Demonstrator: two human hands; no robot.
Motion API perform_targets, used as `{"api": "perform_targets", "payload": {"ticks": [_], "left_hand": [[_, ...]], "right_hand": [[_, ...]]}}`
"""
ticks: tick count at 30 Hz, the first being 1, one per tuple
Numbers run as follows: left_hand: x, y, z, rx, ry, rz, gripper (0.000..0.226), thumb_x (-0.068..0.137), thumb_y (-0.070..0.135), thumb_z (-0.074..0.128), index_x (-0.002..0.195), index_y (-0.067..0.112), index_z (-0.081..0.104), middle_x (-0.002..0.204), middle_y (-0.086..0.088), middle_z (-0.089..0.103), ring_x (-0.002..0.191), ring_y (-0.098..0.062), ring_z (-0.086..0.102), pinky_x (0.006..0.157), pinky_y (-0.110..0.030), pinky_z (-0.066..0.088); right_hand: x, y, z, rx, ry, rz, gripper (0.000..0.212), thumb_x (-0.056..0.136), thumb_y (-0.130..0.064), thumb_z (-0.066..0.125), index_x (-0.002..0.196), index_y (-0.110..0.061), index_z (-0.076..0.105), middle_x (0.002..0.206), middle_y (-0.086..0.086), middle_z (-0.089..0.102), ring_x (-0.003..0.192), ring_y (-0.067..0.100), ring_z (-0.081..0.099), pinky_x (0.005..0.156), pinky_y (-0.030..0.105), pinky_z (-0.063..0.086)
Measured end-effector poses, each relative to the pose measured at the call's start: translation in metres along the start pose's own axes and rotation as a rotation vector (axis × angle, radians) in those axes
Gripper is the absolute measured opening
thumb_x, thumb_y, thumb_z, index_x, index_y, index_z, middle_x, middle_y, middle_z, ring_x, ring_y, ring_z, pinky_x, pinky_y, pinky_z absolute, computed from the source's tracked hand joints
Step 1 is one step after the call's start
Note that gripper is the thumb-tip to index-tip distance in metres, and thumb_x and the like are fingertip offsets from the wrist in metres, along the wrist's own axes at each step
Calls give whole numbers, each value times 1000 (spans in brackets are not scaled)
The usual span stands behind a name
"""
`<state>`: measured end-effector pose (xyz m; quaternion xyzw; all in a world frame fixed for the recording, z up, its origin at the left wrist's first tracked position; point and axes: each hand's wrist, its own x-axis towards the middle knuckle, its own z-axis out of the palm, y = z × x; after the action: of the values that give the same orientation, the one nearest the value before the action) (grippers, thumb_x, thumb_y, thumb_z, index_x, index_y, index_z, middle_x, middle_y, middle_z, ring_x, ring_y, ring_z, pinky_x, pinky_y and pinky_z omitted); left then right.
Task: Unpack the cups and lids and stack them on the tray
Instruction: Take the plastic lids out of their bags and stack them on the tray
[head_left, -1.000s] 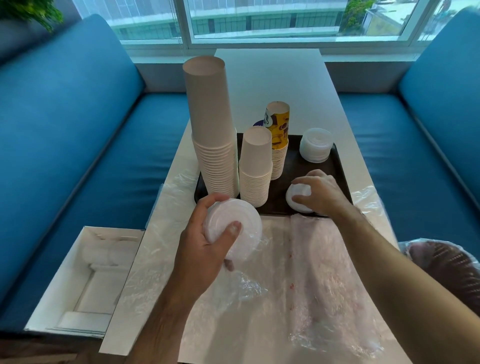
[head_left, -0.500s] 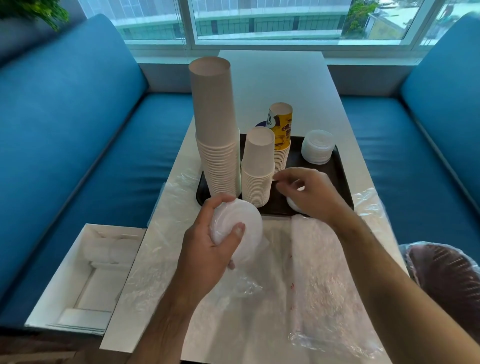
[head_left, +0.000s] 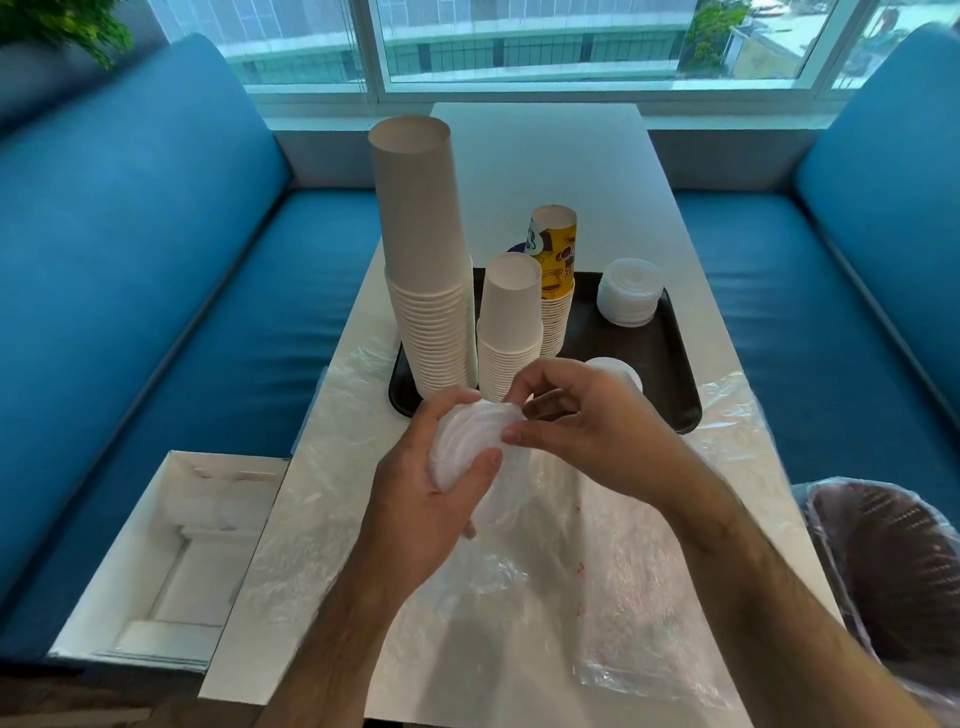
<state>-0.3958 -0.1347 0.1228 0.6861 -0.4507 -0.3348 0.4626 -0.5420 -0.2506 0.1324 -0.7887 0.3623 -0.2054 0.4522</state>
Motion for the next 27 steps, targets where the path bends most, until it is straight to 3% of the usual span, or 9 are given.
{"api": "perform_targets", "payload": {"ticks": [5, 9, 11, 14, 18, 21, 24, 27], "left_hand": [[-1, 0, -2, -14, -32, 6, 51, 63, 53, 71, 106, 56, 44, 108, 32, 48, 95, -8, 58, 56, -16, 56], [-2, 3, -4, -72, -22, -29, 64, 51, 49, 78, 106, 51, 44, 107, 30, 47, 93, -4, 57, 55, -15, 54], [-2, -1, -6, -138, 0, -3, 59, 55, 45, 80, 104, 53, 48, 106, 29, 52, 91, 1, 61, 53, -16, 54], [-1, -10, -7, -198, 63, 38, 42, 79, 28, 79, 98, 56, 55, 107, 35, 54, 91, 10, 60, 50, -22, 55], [-1, -15, -7, -136, 127, 62, 43, 89, 18, 73, 109, 49, 52, 115, 34, 46, 95, 17, 53, 51, -20, 56], [-2, -14, -6, -117, 121, 63, 45, 89, 21, 73, 112, 52, 50, 117, 32, 46, 103, -5, 57, 52, -22, 57], [-2, -13, -4, -125, 98, 50, 47, 89, 23, 73, 112, 55, 47, 115, 32, 47, 102, -13, 57, 53, -21, 57], [-2, -12, -5, -116, 95, 41, 48, 89, 24, 73, 112, 56, 46, 114, 33, 46, 101, -12, 57, 53, -20, 56]], "right_hand": [[0, 4, -9, 141, -70, -43, 14, 84, -18, 78, 94, -21, 68, 92, -12, 71, 92, 12, 72, 79, 25, 61], [-3, 6, -16, 425, -97, -39, 16, 84, -9, 72, 96, -6, 62, 95, 9, 72, 91, 25, 73, 79, 34, 62], [-5, 11, -25, 601, -28, -14, 20, 82, -10, 71, 99, -5, 61, 93, 12, 73, 91, 26, 73, 77, 35, 62], [-6, 30, -45, 708, 188, 59, 23, 75, -20, 77, 96, -19, 68, 84, 4, 74, 81, 17, 71, 74, 29, 60], [5, 80, -70, 663, 421, 299, 26, 72, -26, 78, 96, -19, 68, 75, -2, 72, 68, 9, 64, 72, 27, 59], [20, 117, -77, 596, 450, 430, 29, 71, -27, 80, 97, -16, 70, 71, -4, 70, 69, 10, 64, 70, 27, 58], [35, 145, -78, 495, 452, 523, 18, 83, -19, 79, 98, -14, 70, 88, 6, 70, 85, 18, 67, 74, 31, 59], [45, 162, -73, 376, 453, 572, 16, 85, -16, 79, 97, -11, 70, 98, 15, 69, 85, 22, 67, 70, 30, 61]]}}
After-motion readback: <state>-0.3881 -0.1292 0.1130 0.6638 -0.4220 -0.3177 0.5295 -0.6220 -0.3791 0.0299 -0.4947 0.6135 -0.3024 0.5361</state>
